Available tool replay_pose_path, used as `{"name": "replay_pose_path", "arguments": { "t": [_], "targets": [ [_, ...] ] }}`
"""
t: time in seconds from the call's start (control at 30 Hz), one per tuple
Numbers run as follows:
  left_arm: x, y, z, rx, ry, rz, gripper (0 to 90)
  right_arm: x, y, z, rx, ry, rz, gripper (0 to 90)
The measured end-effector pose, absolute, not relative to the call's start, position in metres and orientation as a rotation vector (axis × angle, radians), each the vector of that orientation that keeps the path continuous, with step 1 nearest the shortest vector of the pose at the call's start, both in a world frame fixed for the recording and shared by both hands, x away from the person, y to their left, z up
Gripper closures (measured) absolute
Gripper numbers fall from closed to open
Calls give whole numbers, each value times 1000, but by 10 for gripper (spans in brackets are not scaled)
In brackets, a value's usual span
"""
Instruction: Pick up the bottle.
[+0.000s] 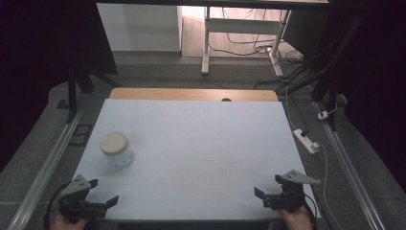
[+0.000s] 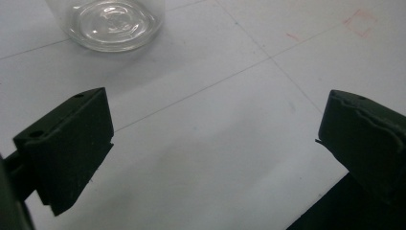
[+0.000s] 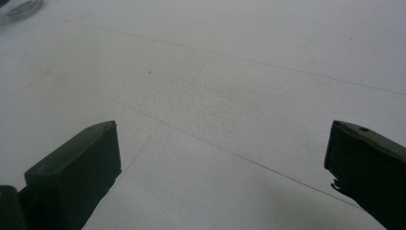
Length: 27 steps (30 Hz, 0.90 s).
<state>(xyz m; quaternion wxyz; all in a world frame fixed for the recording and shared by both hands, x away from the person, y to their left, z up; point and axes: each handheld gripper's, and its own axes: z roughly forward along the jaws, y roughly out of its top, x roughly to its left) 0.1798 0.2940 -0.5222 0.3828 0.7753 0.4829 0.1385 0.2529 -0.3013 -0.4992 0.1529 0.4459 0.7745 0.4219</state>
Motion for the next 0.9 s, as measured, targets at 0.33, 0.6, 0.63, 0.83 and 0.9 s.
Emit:
{"name": "replay_pose_path", "arguments": {
  "t": [0.33,0.6,0.63,0.83,0.9],
  "targets": [
    [181,295,-523,1964,1242,337,0,252,-299,-500,1252,2246,1204,0],
    [181,295,-523,1960,1238,333,0,252,-299,-499,1239,2253,1203,0],
    [181,296,-523,1961,1239,330,0,252,-299,-499,1240,2254,1203,0],
    [181,296,-523,1958,1239,326,0,252,-298,-499,1236,2256,1202,0],
    [181,296,-523,1957,1240,325,0,252,-298,-499,1239,2257,1202,0]
  ]
}}
